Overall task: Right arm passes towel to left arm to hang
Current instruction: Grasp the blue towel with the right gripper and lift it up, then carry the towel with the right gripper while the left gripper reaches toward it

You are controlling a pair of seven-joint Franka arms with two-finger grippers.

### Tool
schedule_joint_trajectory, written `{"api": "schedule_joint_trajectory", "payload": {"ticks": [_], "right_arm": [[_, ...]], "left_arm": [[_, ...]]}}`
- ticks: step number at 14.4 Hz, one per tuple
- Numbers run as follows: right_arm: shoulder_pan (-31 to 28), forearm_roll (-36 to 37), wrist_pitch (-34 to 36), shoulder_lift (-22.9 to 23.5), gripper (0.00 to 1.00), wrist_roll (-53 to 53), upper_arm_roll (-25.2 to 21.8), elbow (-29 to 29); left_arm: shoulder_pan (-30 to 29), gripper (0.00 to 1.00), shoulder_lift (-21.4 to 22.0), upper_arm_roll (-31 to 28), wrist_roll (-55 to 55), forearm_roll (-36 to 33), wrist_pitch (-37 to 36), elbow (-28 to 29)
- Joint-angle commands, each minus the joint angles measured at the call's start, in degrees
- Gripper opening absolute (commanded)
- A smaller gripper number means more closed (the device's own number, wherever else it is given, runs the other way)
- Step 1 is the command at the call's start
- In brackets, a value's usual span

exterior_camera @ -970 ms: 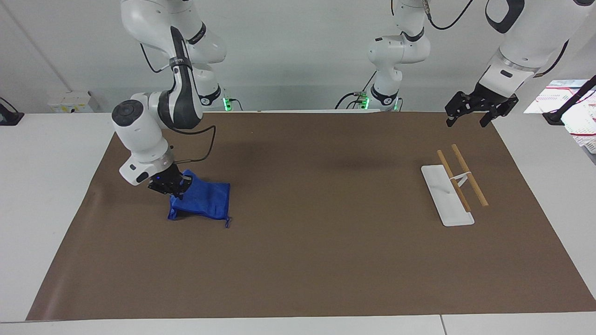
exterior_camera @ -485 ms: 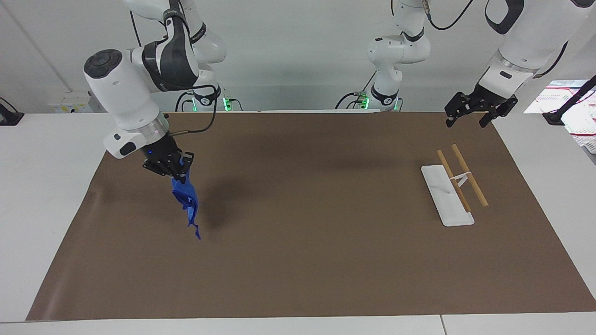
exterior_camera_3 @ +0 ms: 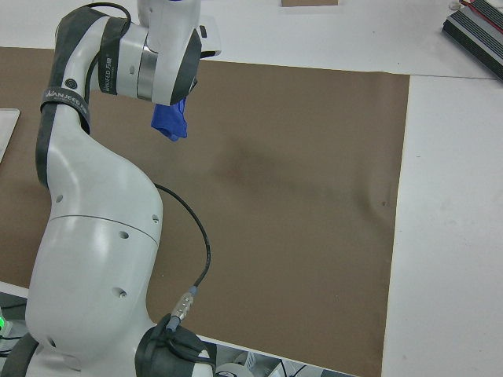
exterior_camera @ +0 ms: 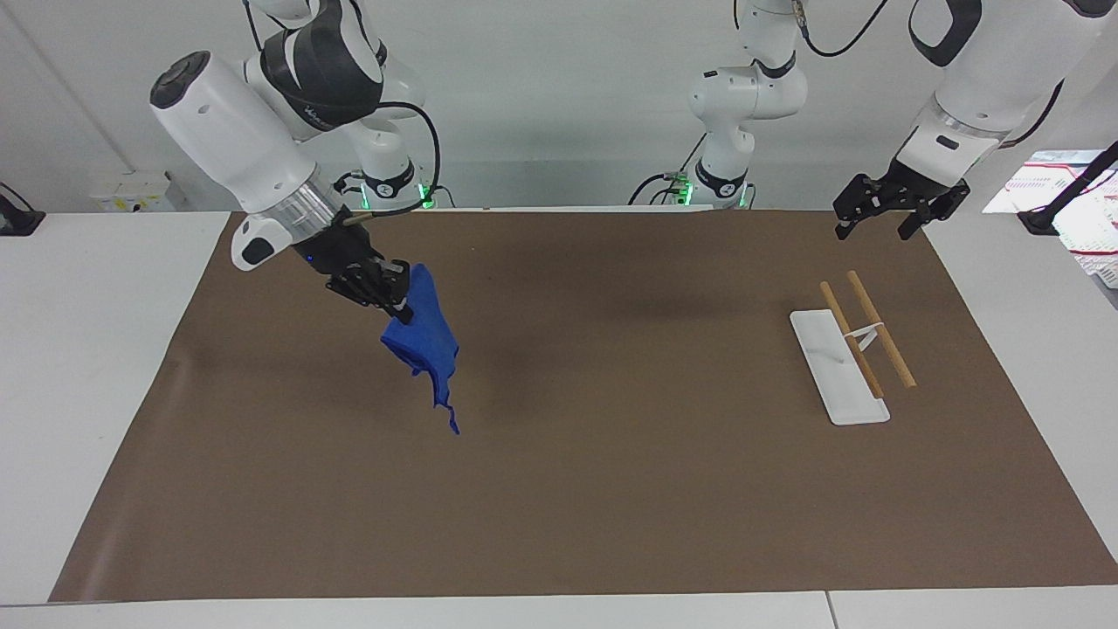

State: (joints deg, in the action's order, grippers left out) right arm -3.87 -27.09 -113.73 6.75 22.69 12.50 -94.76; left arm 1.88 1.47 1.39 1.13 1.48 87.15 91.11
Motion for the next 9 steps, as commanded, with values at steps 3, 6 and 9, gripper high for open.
{"api": "schedule_joint_trajectory", "payload": {"ticks": [3,6,9], "right_arm": [[5.1,-6.7,-8.6,1.6,0.00,16.8,0.7,0.4],[8.2,-13.5,-14.4,1.5,0.00,27.3,0.7,-0.8],[11.2,-21.9,-23.0,1.4,0.00,33.0,0.7,-2.3]], "left_arm": [[-0.2,1.00,1.4,0.1,-6.7,2.6,2.1,2.1],[0.2,1.00,1.8,0.2,-10.2,4.3,3.4,3.5],[0.3,1.00,2.4,0.2,-12.5,8.7,4.6,6.0]]}}
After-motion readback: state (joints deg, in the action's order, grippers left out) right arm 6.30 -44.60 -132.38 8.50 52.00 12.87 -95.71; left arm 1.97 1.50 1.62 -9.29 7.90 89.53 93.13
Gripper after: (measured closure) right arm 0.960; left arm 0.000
